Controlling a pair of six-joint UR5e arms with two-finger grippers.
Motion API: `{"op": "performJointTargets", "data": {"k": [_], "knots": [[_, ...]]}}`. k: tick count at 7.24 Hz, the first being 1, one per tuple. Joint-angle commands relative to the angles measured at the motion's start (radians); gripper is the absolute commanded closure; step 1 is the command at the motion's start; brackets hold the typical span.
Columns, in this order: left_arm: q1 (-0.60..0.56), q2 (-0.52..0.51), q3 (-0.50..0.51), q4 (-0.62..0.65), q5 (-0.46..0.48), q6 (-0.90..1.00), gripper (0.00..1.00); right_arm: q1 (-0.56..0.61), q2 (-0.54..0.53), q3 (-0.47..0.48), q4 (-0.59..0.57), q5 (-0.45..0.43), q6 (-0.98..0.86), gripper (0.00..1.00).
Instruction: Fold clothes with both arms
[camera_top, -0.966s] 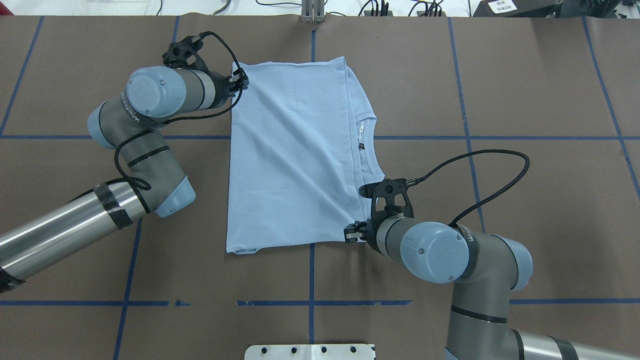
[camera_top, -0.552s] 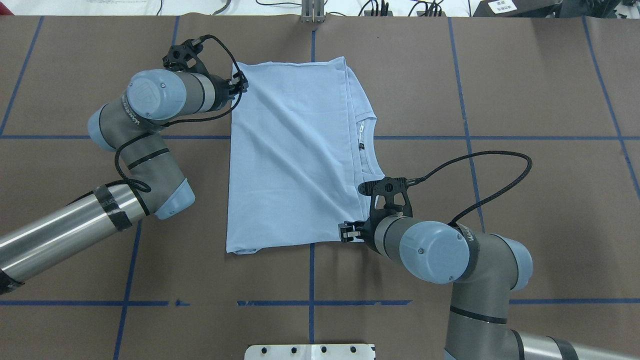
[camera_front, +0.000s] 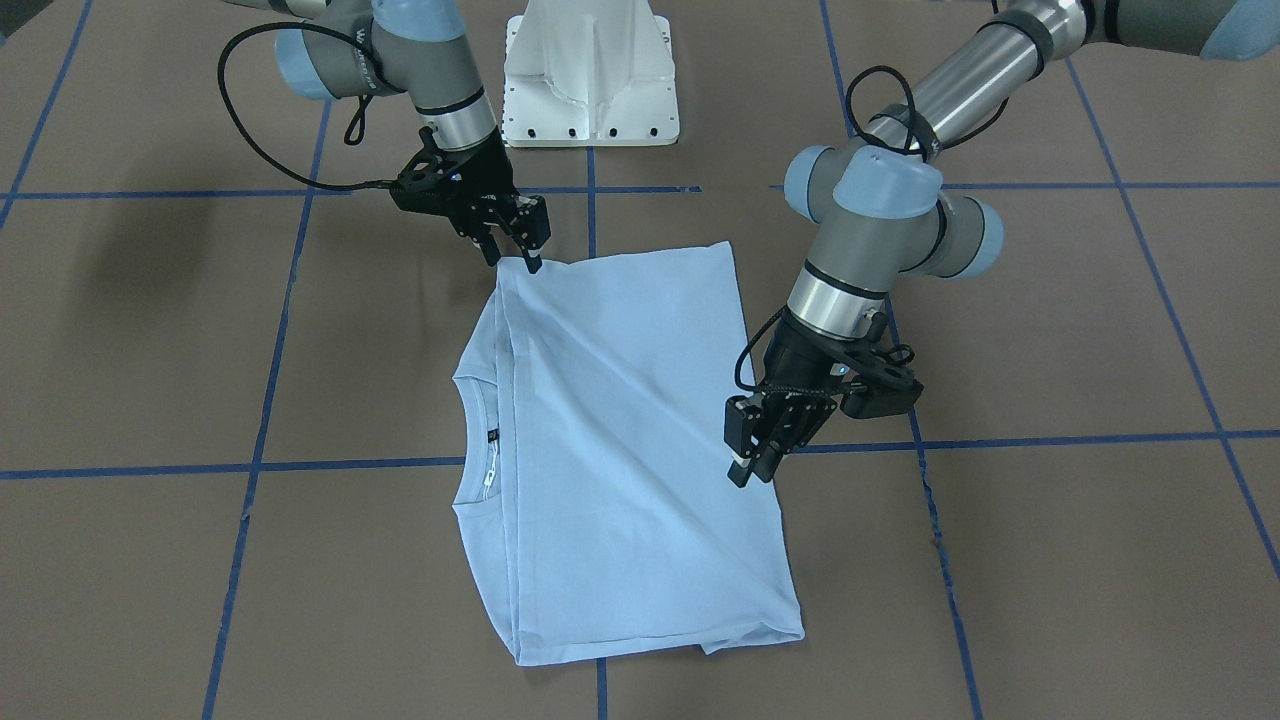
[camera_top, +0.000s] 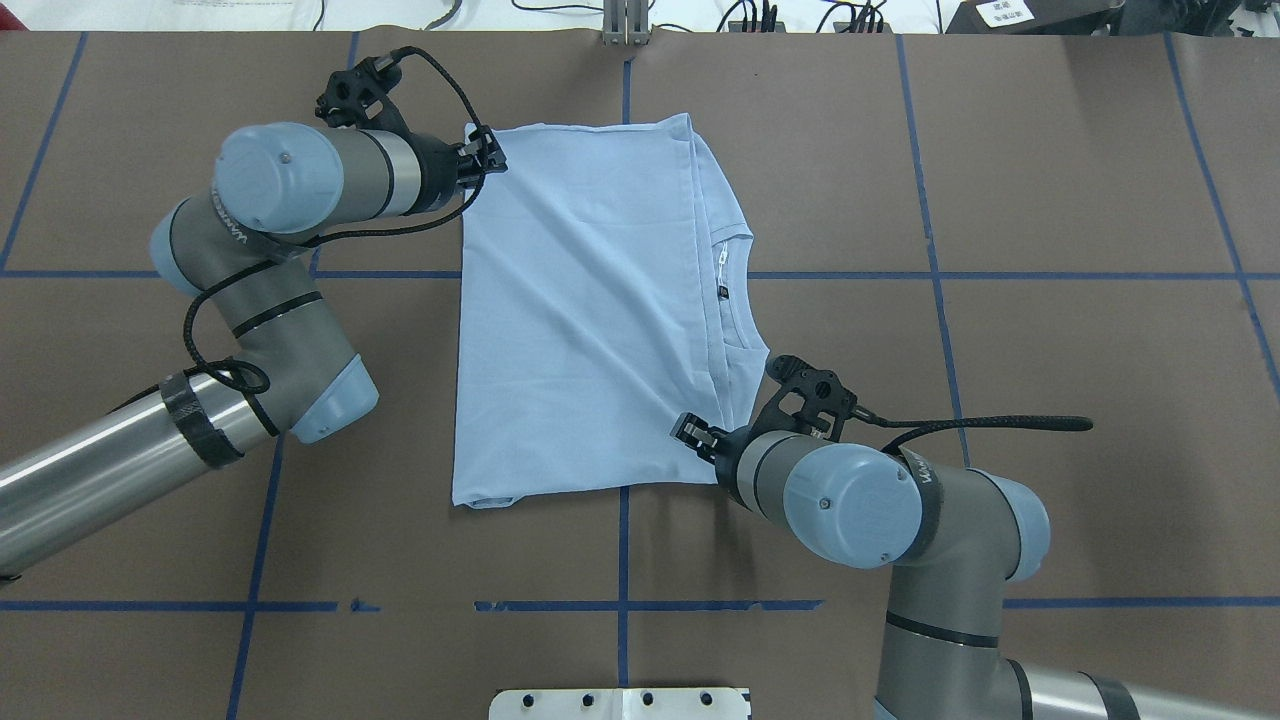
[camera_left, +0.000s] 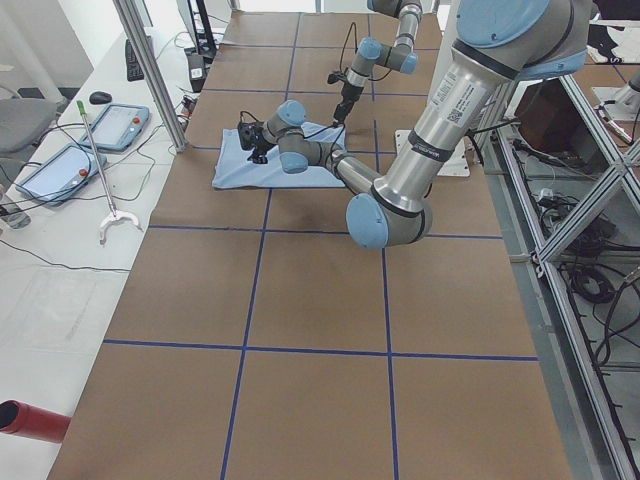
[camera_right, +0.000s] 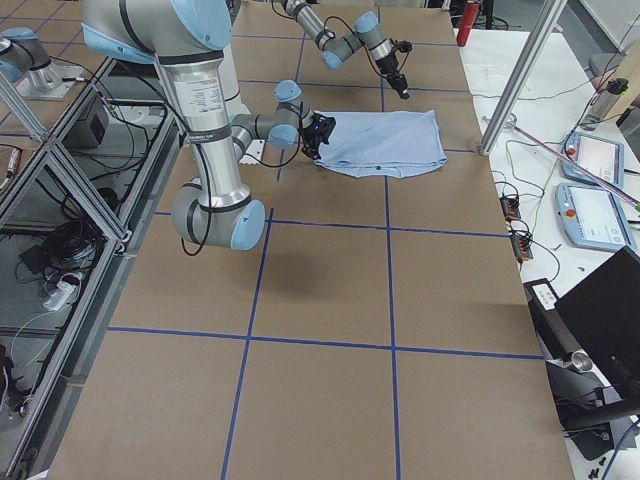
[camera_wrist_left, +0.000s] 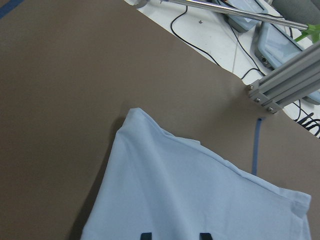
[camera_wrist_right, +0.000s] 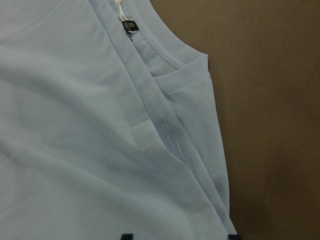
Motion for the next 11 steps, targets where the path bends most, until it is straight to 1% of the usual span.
{"op": "performJointTargets", "data": {"k": [1, 2, 4, 5, 7, 8, 11], "knots": [[-0.018, 0.023, -0.072, 0.005, -0.055, -0.008, 0.57, -0.003, 0.021, -0.046, -0.001, 0.002, 0.081, 0.23], [-0.018, 0.025, -0.072, 0.005, -0.055, -0.008, 0.57, -0.003, 0.030, -0.065, -0.003, 0.002, 0.099, 0.22], [-0.017, 0.026, -0.070, 0.005, -0.055, -0.009, 0.57, -0.006, 0.024, -0.070, -0.003, 0.007, 0.098, 0.22], [-0.015, 0.039, -0.070, 0.005, -0.055, -0.009, 0.57, -0.006, 0.027, -0.076, -0.001, 0.007, 0.099, 0.24], [-0.014, 0.040, -0.070, 0.005, -0.054, -0.009, 0.57, -0.006, 0.032, -0.083, -0.003, 0.007, 0.101, 0.46], [-0.014, 0.040, -0.070, 0.005, -0.054, -0.009, 0.57, -0.004, 0.029, -0.081, -0.003, 0.008, 0.098, 0.99], [-0.012, 0.048, -0.069, 0.004, -0.052, -0.011, 0.57, -0.006, 0.032, -0.081, -0.003, 0.010, 0.092, 1.00]]}}
